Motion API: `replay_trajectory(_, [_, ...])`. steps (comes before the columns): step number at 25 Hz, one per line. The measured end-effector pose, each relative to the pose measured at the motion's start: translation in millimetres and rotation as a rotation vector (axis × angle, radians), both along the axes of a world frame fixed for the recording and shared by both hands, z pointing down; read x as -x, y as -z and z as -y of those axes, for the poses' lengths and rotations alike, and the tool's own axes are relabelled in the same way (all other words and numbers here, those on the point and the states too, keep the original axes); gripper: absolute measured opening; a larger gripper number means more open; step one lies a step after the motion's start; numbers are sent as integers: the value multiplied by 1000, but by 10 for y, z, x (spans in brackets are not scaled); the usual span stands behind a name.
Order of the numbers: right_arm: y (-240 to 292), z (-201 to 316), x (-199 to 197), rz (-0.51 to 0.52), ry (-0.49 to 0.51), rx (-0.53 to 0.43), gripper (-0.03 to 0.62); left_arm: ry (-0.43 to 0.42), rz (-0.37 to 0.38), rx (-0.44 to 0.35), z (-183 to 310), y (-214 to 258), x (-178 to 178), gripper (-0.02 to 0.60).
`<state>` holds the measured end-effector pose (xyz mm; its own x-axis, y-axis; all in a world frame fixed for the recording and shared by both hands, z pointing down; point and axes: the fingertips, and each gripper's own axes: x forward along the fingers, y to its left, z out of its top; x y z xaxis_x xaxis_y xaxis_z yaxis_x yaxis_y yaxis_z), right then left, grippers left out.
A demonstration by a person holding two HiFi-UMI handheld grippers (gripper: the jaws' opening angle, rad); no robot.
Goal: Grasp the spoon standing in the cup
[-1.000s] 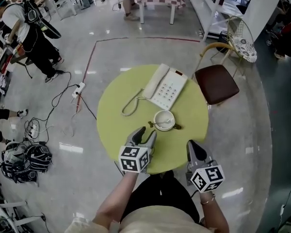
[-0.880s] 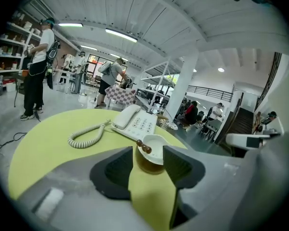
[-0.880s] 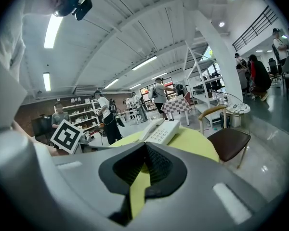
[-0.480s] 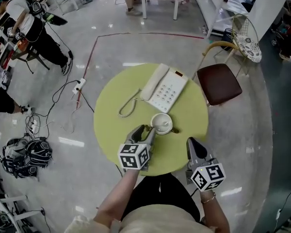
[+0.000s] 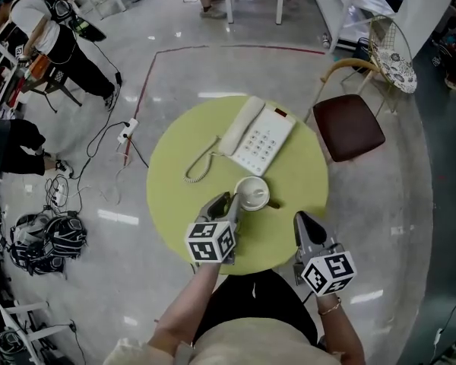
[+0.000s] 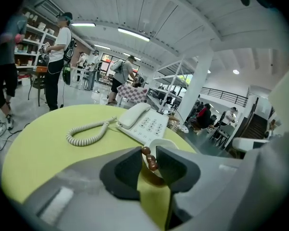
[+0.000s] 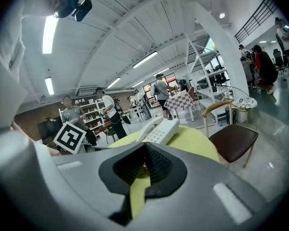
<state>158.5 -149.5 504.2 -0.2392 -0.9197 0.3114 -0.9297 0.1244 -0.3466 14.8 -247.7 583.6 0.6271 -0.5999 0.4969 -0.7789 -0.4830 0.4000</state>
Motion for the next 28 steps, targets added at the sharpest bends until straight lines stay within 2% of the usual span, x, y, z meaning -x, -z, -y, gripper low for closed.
replay_trajectory(13, [29,3,-28,7,13,-11,0,7,1,-34,-2,137,-39,75])
replay_trajectory(28, [111,-94,37,1,25,-45,0,2,-51,-114,-51,564,-4,55])
